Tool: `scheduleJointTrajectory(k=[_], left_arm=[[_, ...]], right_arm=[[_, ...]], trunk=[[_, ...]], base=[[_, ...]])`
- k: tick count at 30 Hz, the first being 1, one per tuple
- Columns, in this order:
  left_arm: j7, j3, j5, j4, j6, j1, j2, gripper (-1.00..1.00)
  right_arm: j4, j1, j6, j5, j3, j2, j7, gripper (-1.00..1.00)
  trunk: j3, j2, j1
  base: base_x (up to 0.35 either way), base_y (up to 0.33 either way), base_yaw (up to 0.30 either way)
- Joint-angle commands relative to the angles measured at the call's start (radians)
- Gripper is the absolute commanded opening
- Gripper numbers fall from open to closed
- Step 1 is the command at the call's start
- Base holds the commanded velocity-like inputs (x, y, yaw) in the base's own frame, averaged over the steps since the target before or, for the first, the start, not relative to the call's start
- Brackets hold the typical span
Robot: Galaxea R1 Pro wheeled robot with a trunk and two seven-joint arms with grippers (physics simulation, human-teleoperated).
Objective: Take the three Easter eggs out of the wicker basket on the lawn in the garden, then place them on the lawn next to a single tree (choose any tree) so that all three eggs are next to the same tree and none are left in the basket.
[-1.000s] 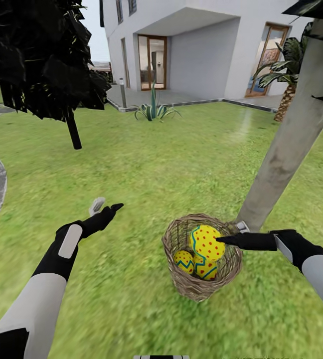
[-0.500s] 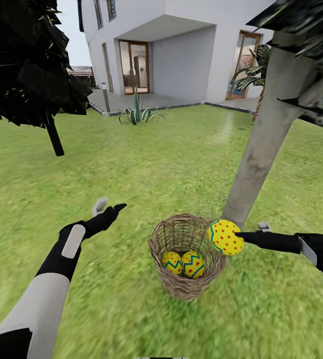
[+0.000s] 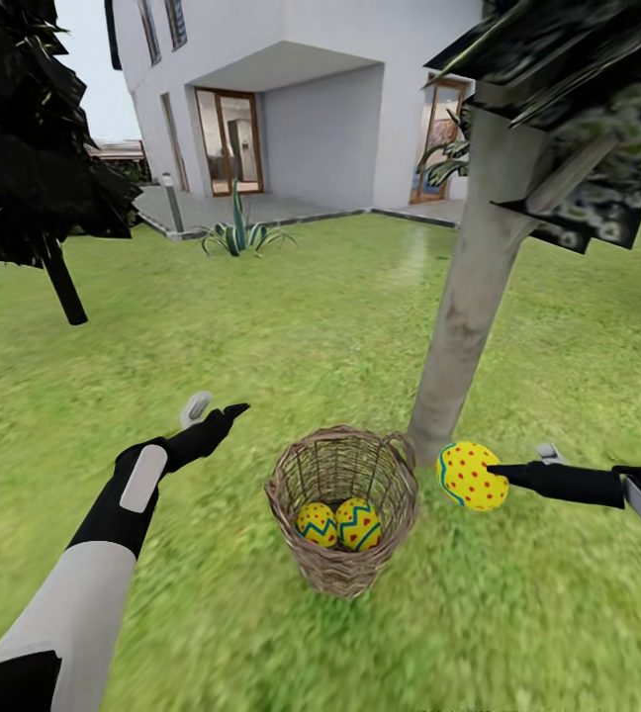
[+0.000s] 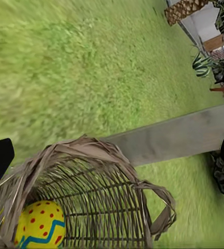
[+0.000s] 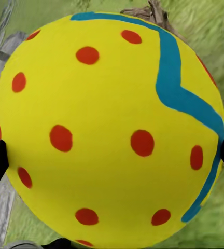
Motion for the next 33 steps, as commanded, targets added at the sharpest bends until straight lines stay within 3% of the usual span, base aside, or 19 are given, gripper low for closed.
scheduleJointTrajectory(k=[1,3,7,10,15,18,19,23,29,33], left_arm=[[-0.002,0.003,0.001,-0.001,0.007,0.0,0.0,1.0],[-0.001,0.003,0.0,-0.001,0.007,-0.001,0.0,1.0],[-0.001,0.004,0.0,-0.001,0.007,0.0,0.0,1.0],[-0.002,0.004,0.002,-0.001,0.006,0.0,0.0,1.0],[-0.007,0.003,0.003,-0.001,0.005,0.0,-0.006,1.0],[-0.007,0.003,0.003,0.001,0.004,0.0,-0.008,1.0],[-0.007,0.003,0.003,0.0,0.004,0.0,-0.008,1.0],[-0.007,0.003,0.003,0.0,0.004,0.0,-0.008,1.0],[-0.007,0.002,0.003,0.001,0.004,0.0,-0.008,1.0],[-0.007,0.003,0.004,0.002,0.004,0.0,-0.008,1.0]], right_arm=[[0.0,-0.001,0.009,-0.01,0.009,-0.001,-0.013,-1.0],[0.0,-0.001,-0.006,-0.01,0.01,0.0,-0.095,-1.0],[0.032,0.006,-0.155,-0.013,0.011,0.009,-0.418,-1.0],[0.04,0.02,-0.223,-0.016,0.011,0.011,-0.498,-1.0],[0.041,0.041,-0.251,-0.018,0.01,0.026,-0.526,-1.0],[0.043,0.043,-0.319,-0.013,0.011,0.108,-0.755,-1.0],[0.043,0.044,-0.327,-0.013,0.011,0.118,-0.79,-1.0],[0.04,0.066,-0.332,-0.008,0.011,0.129,-0.899,-1.0],[0.038,0.089,-0.337,-0.005,0.012,0.227,-1.105,-1.0],[0.04,0.094,-0.365,0.004,0.013,0.256,-1.13,-1.0]], trunk=[[0.0,0.0,0.0],[0.003,0.0,0.0],[0.007,0.0,0.0],[0.011,0.0,0.0],[0.012,0.0,0.0],[0.012,0.0,0.0],[0.012,0.0,0.0],[0.012,0.0,0.0],[0.012,0.0,0.0],[0.012,0.0,0.0]], base=[[0.0,0.0,-0.221],[0.0,0.0,-0.221],[0.0,0.0,-0.221],[0.0,0.0,-0.221],[0.017,-0.042,-0.055],[0.133,-0.266,0.0],[0.138,-0.274,0.0],[0.138,-0.275,0.0],[0.128,-0.252,0.006],[0.018,-0.031,0.098]])
